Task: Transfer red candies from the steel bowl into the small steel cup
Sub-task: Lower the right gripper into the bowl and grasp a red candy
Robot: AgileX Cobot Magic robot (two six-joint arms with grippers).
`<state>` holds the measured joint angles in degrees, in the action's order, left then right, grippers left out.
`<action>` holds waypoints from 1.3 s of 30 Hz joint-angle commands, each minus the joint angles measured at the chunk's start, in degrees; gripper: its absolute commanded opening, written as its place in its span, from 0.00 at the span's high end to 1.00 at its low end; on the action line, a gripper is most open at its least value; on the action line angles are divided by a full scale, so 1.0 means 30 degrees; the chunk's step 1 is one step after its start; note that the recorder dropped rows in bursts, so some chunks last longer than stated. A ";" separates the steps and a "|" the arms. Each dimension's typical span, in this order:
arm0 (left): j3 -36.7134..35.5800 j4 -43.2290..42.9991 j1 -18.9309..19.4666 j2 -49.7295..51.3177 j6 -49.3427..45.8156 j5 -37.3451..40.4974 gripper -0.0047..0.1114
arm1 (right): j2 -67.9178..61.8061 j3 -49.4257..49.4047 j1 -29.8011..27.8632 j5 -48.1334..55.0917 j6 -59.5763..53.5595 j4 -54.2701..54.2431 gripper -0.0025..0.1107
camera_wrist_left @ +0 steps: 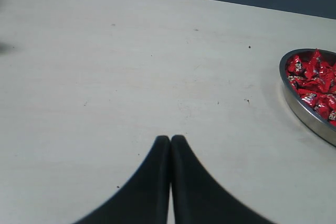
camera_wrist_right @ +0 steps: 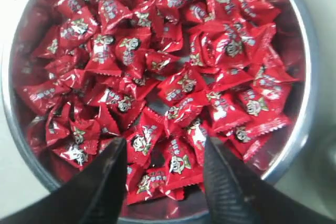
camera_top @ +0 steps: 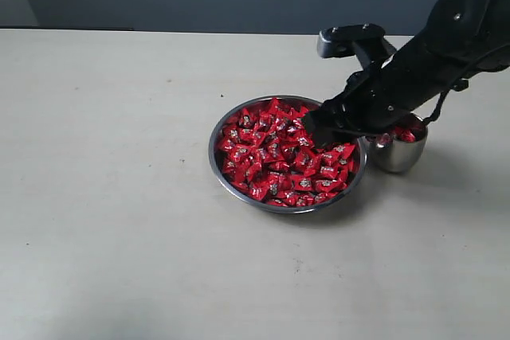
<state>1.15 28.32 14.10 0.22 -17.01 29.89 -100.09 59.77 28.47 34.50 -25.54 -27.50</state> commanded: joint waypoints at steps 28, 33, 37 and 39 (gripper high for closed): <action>-0.0034 0.0063 0.0032 -0.0075 0.0029 -0.0133 0.96 | -0.4199 0.3077 0.0285 0.0243 0.1007 0.0517 0.98; -0.0034 0.0063 0.0032 -0.0075 0.0029 -0.0133 0.96 | -0.3577 0.3077 0.0285 0.0243 0.1007 0.0508 0.98; -0.0034 0.0024 0.0032 -0.0075 0.0029 -0.0080 0.96 | -0.3344 0.3077 0.0285 0.0356 0.1041 0.0508 0.97; -0.0034 0.0024 0.0032 -0.0075 0.0029 0.0005 0.96 | -0.3344 0.3077 0.0285 0.0588 0.1041 0.0508 0.97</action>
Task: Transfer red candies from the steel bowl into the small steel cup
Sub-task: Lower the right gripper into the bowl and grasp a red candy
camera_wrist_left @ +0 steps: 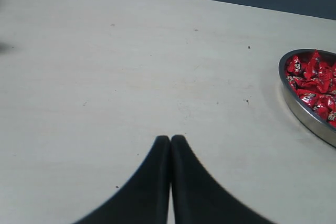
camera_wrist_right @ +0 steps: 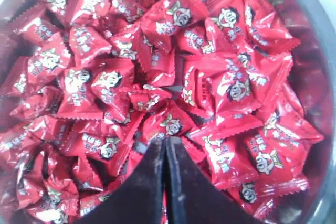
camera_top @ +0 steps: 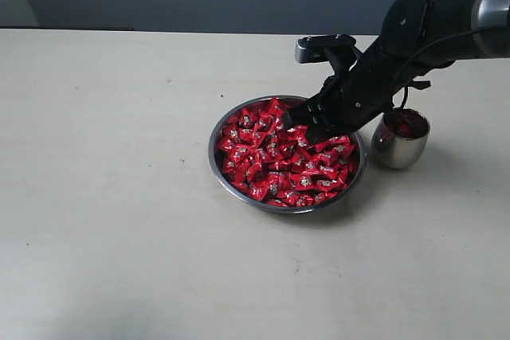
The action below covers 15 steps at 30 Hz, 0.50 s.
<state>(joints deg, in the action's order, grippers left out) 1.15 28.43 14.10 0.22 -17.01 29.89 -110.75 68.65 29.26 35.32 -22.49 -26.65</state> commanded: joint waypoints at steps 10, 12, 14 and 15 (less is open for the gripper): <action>-0.0034 -0.0015 0.0032 -0.0075 0.0029 0.0005 0.96 | 0.0052 0.0118 0.0225 0.0905 0.0025 0.0224 0.60; -0.0034 -0.0015 0.0032 -0.0075 0.0029 0.0005 0.96 | -0.0034 0.0118 0.0431 0.0750 0.0025 0.0224 0.59; -0.0034 -0.0015 0.0032 -0.0075 0.0029 0.0005 0.96 | -0.0244 0.0118 0.0633 0.0587 0.0025 0.0268 0.59; -0.0034 -0.0015 0.0032 -0.0075 0.0029 0.0005 0.96 | -0.0391 0.0118 0.0744 0.0479 0.0025 0.0450 0.59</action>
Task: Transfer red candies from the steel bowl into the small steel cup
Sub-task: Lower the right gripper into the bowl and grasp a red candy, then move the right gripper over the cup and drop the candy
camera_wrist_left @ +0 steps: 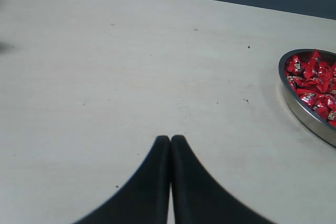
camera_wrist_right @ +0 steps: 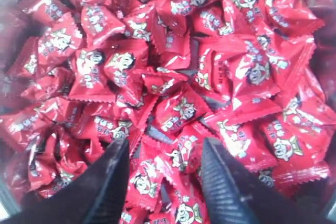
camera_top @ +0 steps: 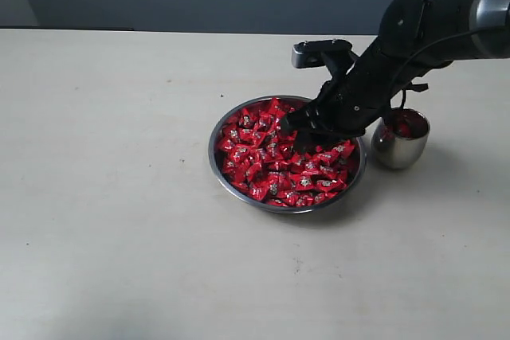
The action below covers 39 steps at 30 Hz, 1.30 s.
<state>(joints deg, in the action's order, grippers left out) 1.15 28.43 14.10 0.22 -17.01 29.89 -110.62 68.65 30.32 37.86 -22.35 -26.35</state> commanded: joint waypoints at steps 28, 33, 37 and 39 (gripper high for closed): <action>-0.0034 0.0047 0.0032 -0.0075 0.0029 -0.0028 0.96 | 0.4332 0.0084 -0.2748 0.0832 0.3669 0.5291 0.99; -0.0034 0.0047 0.0032 -0.0075 0.0029 -0.0028 0.96 | 0.4332 -0.0232 -0.4590 0.1278 0.3669 0.5212 0.99; -0.0034 0.0047 0.0032 -0.0075 0.0029 -0.0028 0.96 | 0.4332 -0.1004 -0.4782 0.0599 0.3462 0.5187 0.99; -0.0034 0.0012 0.0032 -0.0075 0.0029 -0.0035 0.96 | 0.4182 -0.1279 -0.4782 0.0310 0.3382 0.5138 0.99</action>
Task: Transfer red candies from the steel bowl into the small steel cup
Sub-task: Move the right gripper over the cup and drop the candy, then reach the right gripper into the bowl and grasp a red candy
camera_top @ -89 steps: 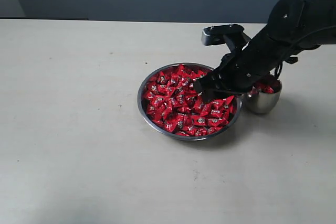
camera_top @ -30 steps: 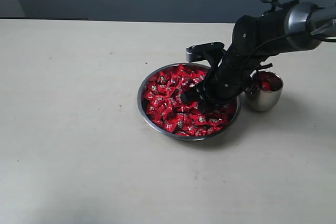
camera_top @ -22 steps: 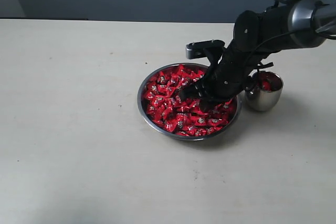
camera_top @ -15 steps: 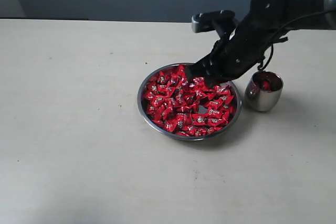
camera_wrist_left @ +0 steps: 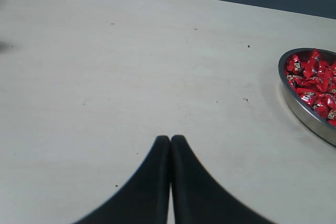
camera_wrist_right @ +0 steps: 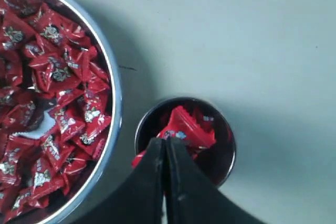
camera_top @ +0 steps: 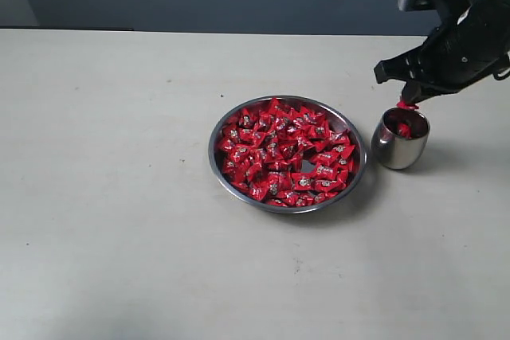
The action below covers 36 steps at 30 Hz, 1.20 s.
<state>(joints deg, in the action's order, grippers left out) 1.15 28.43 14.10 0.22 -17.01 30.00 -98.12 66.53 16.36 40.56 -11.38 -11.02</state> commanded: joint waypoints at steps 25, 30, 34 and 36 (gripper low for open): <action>-0.0034 0.0012 0.0032 -0.0075 0.0029 -0.0071 0.96 | -0.0299 -0.0583 0.2631 0.0047 -0.3438 -0.4236 0.75; -0.0034 0.0012 0.0032 -0.0075 0.0029 -0.0071 0.96 | -0.0964 -0.0583 0.4517 0.0092 -0.3770 -0.4272 0.75; -0.0034 0.0012 0.0032 -0.0075 0.0029 -0.0071 0.96 | -0.2036 -0.0540 0.5463 0.0130 -0.3862 -0.4272 0.67; -0.0034 0.0012 0.0032 -0.0075 0.0029 -0.0071 0.96 | -0.2560 -0.0540 0.5667 -0.0070 -0.3909 -0.4232 0.59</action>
<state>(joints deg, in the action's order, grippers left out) 1.15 28.43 14.10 0.22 -17.01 30.00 -103.86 65.16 32.36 40.83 -22.38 -24.03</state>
